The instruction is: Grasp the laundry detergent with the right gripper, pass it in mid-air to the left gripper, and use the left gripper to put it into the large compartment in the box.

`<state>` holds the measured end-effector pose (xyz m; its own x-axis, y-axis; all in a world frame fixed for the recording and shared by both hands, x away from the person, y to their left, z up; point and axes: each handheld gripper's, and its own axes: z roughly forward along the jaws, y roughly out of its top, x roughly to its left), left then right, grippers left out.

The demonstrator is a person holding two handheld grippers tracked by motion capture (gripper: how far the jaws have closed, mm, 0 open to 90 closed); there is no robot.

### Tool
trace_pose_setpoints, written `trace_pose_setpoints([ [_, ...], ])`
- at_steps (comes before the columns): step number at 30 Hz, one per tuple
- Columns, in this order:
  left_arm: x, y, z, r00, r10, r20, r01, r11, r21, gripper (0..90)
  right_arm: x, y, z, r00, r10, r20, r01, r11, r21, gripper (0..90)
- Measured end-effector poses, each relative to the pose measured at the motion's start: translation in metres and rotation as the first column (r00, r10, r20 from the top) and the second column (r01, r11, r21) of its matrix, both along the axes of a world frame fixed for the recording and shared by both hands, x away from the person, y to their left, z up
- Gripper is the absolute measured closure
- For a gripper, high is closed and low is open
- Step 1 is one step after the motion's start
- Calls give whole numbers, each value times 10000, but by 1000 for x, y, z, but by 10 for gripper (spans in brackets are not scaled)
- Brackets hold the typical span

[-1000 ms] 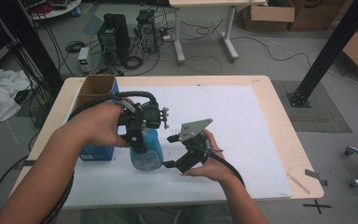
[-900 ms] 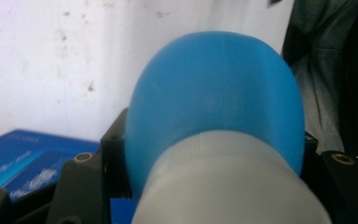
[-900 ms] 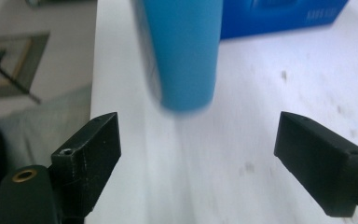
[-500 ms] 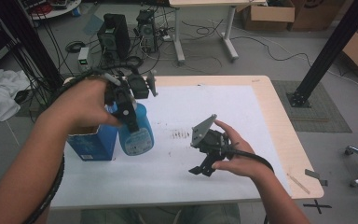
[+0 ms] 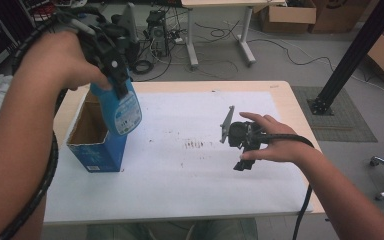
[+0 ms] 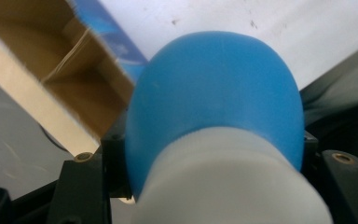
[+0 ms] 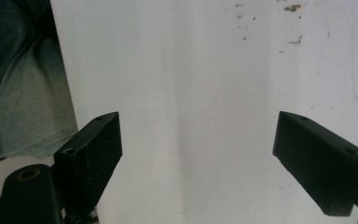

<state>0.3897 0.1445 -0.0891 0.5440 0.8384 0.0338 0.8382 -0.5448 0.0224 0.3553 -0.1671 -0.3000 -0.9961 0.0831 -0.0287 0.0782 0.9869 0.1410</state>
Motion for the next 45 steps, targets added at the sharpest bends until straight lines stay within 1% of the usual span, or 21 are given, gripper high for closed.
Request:
trace_pose_setpoints([
  [2, 4, 9, 8, 9985, 548, -20, -548, 9985, 14, 384, 1, -2, 2, 9999, 86, -57, -86, 9999, -75, 153],
  [3, 8, 19, 14, 9937, 1122, -40, -1121, 9937, 65, 384, 2, -2, 3, 9999, 124, -65, -126, 9997, -202, 153],
  [4, 8, 19, 14, 9937, 1122, -40, -1121, 9937, 65, 384, 3, -3, 3, 9999, 155, -62, -156, 9995, -269, 153],
  [6, 11, 29, 19, 9862, 1655, 6, -1655, 9861, 131, 383, 3, -4, 3, 9998, 196, -20, -196, 9993, -309, 154],
  [9, 15, 45, 27, 9713, 2375, 117, -2377, 9711, 213, 383, 5, -6, 4, 9998, 216, -50, -217, 9994, -261, 154],
  [10, 16, 50, 29, 9645, 2635, 161, -2638, 9644, 204, 383, 4, -7, 5, 9997, 246, -45, -247, 9993, -268, 153],
  [11, 18, 61, 31, 9531, 3022, 173, -3025, 9530, 199, 383, 3, -7, 5, 9996, 283, -19, -284, 9994, -193, 153],
  [12, 18, 61, 31, 9531, 3022, 173, -3025, 9530, 199, 383, 3, -8, 5, 9994, 332, -35, -333, 9992, -219, 154],
  [13, 20, 70, 31, 9442, 3290, 180, -3293, 9441, 166, 383, 3, -8, 5, 9994, 340, -83, -342, 9992, -214, 154],
  [14, 20, 70, 31, 9442, 3290, 180, -3293, 9441, 166, 383, 3, -8, 5, 9994, 340, -83, -342, 9992, -214, 154],
  [16, 21, 77, 30, 9327, 3605, 128, -3606, 9327, 34, 383, 2, -9, 4, 9990, 421, -132, -424, 9988, -261, 154],
  [18, 23, 83, 28, 9257, 3781, 91, -3781, 9258, -12, 383, 2, -10, 4, 9987, 488, -153, -493, 9984, -292, 155],
  [24, 28, 89, 19, 8971, 4414, 183, -4414, 8973, -31, 384, 3, -12, 4, 9989, 387, -248, -396, 9987, -330, 154],
  [27, 31, 90, 11, 8840, 4670, 209, -4670, 8843, -57, 384, 3, -12, 3, 9989, 385, -282, -395, 9986, -342, 154],
  [31, 32, 95, -9, 8594, 5109, 191, -5110, 8596, -20, 384, 3, -14, 3, 9989, 347, -322, -358, 9988, -336, 154],
  [32, 32, 95, -9, 8594, 5109, 191, -5110, 8596, -20, 384, 3, -14, 3, 9989, 347, -322, -358, 9988, -336, 154],
  [33, 33, 96, -14, 8540, 5199, 180, -5200, 8542, -12, 384, 3, -14, 3, 9989, 354, -317, -366, 9986, -380, 155],
  [34, 33, 97, -19, 8549, 5184, 197, -5185, 8551, 39, 384, 3, -15, 2, 9988, 363, -333, -374, 9988, -331, 155],
  [39, 35, 102, -52, 8317, 5551, 68, -5552, 8317, 76, 384, 3, -14, 1, 9986, 387, -366, -402, 9984, -409, 155],
  [40, 36, 104, -65, 8268, 5625, -41, -5625, 8268, 31, 384, 1, -13, 0, 9983, 412, -404, -427, 9984, -372, 155],
  [45, 37, 106, -87, 8224, 5689, 9, -5688, 8224, -75, 384, -1, -12, -1, 9979, 517, -379, -531, 9979, -368, 155],
])
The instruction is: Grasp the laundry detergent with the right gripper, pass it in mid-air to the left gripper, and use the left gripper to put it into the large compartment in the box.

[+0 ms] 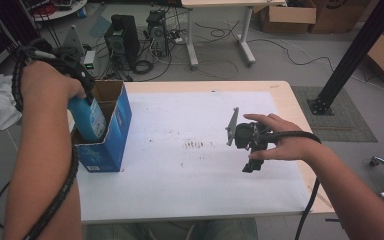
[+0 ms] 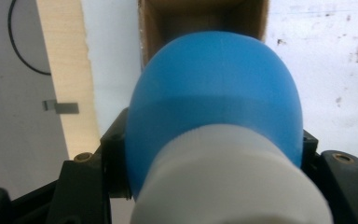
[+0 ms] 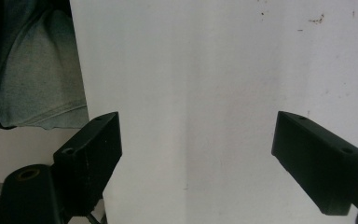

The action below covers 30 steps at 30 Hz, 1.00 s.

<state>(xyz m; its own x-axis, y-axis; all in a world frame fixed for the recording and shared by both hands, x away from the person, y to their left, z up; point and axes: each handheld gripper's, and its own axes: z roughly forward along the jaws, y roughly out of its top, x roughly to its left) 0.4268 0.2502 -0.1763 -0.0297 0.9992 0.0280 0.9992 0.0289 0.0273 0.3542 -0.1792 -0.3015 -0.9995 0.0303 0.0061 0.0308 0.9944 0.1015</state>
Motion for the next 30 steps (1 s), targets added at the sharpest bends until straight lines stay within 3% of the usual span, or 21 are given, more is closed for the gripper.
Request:
trace_pose_setpoints([
  [4, 1, 1, -19, 9998, 99, 173, -98, 9999, -92, 383, -1, 0, -3, 10000, 38, -62, -39, 10000, -68, 155],
  [12, 3, 1, -59, 9994, 254, -223, -254, 9997, -12, 384, -1, -3, -9, 9999, -31, -159, 29, 10000, -89, 155],
  [16, 3, 3, -75, 9993, 324, -161, -325, 9995, -49, 384, -1, -3, -10, 9998, 4, -205, -6, 9999, -103, 155],
  [23, 4, 1, -93, 9997, 204, 125, -205, 9998, 12, 384, -1, -4, -11, 9997, 2, -246, -5, 10000, -100, 155],
  [30, 5, 0, -110, 9999, 148, -37, -148, 9998, -148, 384, -2, -5, -13, 9996, -58, -275, 57, 10000, -47, 155],
])
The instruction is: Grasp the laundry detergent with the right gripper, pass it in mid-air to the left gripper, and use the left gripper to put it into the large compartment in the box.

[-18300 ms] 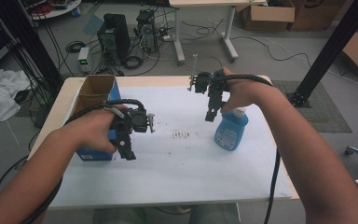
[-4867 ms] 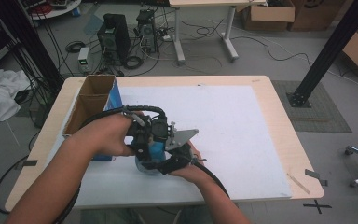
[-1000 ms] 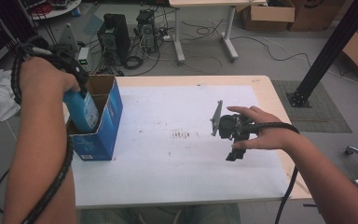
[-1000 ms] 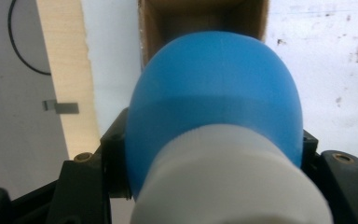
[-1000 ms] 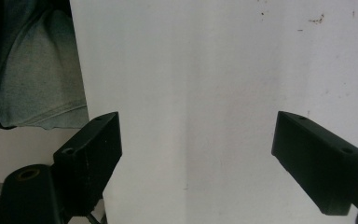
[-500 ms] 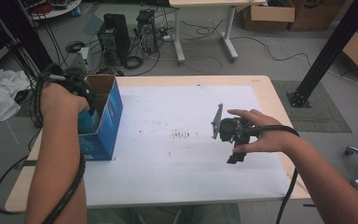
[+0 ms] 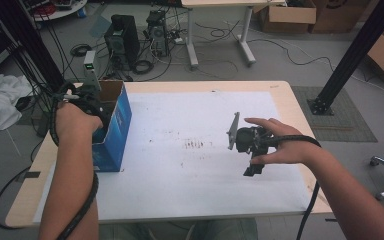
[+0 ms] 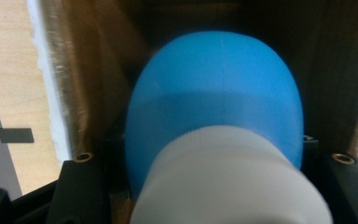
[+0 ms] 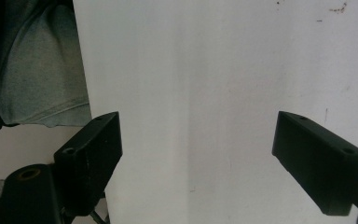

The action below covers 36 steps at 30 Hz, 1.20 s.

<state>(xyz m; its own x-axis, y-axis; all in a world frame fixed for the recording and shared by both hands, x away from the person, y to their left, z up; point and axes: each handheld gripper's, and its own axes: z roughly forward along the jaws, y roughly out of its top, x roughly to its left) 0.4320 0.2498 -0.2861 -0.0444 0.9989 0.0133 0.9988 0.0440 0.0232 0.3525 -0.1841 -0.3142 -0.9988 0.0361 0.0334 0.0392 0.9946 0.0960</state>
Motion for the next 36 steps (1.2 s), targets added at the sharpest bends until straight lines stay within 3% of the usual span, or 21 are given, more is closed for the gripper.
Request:
trace_pose_setpoints([
  [3, 0, 1, 0, 9999, 24, 108, -23, 10000, -27, 384, 0, -1, -1, 10000, 19, -22, -19, 10000, -6, 155],
  [12, 2, 1, -2, 9997, 224, -123, -224, 9997, 28, 381, 0, -3, -3, 10000, -34, -94, 34, 10000, -27, 156],
  [21, 4, -8, -3, 9997, -76, -227, 84, 9994, 327, 381, 0, -7, 1, 9998, -116, -158, 116, 9999, -3, 158],
  [29, 2, -3, -2, 10000, 21, -72, -20, 9999, 160, 376, -1, -6, 1, 9998, -88, -157, 87, 9999, -95, 158],
  [31, 1, -4, -1, 9998, -83, -192, 89, 9994, 325, 327, -1, -6, 0, 9998, -83, -205, 81, 9999, -100, 158],
  [32, 1, -4, -1, 9996, -108, -264, 113, 9998, 186, 282, -2, -5, 0, 9998, -57, -208, 55, 9999, -108, 158],
  [36, -1, -4, 0, 9995, -104, -309, 111, 9997, 219, 274, -2, -5, 1, 9998, -82, -187, 81, 9999, -91, 158],
])
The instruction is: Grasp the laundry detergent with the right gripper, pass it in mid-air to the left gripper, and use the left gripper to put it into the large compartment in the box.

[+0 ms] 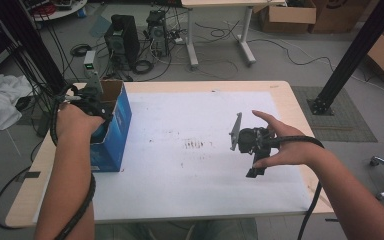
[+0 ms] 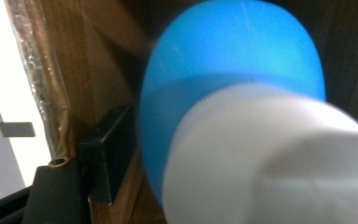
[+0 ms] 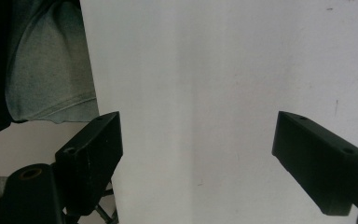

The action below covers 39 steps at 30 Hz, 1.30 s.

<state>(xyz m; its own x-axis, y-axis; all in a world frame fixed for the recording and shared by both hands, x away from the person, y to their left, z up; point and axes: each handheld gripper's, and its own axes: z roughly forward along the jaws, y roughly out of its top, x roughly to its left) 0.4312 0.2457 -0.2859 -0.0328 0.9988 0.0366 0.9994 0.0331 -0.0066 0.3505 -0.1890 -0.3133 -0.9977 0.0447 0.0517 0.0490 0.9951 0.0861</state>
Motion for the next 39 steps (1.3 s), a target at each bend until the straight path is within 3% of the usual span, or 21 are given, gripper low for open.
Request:
trace_pose_setpoints([
  [8, -2, -3, 5, 9999, -63, 91, 61, 9998, 199, 275, -2, -2, 0, 10000, -1, 11, 1, 10000, 68, 158],
  [13, -3, -4, 15, 9999, -46, 164, 40, 9992, 391, 268, -3, -4, 1, 10000, 10, 32, -10, 10000, 85, 158],
  [17, -5, -4, 27, 9989, 32, 472, -47, 9995, 309, 230, -4, -4, 2, 10000, 11, 59, -12, 10000, 70, 158],
  [23, -7, -8, 47, 9961, -256, 842, 218, 9987, 464, 217, -4, -3, 1, 10000, 41, 34, -41, 10000, 70, 158],
  [32, -10, -14, 66, 9932, -582, 1008, 521, 9967, 627, 190, -6, -1, 3, 9999, 97, -56, -97, 10000, -16, 159],
  [39, -13, -17, 79, 9917, -1034, 769, 970, 9918, 828, 146, -6, -2, 4, 10000, 24, -31, -24, 10000, -8, 158],
])
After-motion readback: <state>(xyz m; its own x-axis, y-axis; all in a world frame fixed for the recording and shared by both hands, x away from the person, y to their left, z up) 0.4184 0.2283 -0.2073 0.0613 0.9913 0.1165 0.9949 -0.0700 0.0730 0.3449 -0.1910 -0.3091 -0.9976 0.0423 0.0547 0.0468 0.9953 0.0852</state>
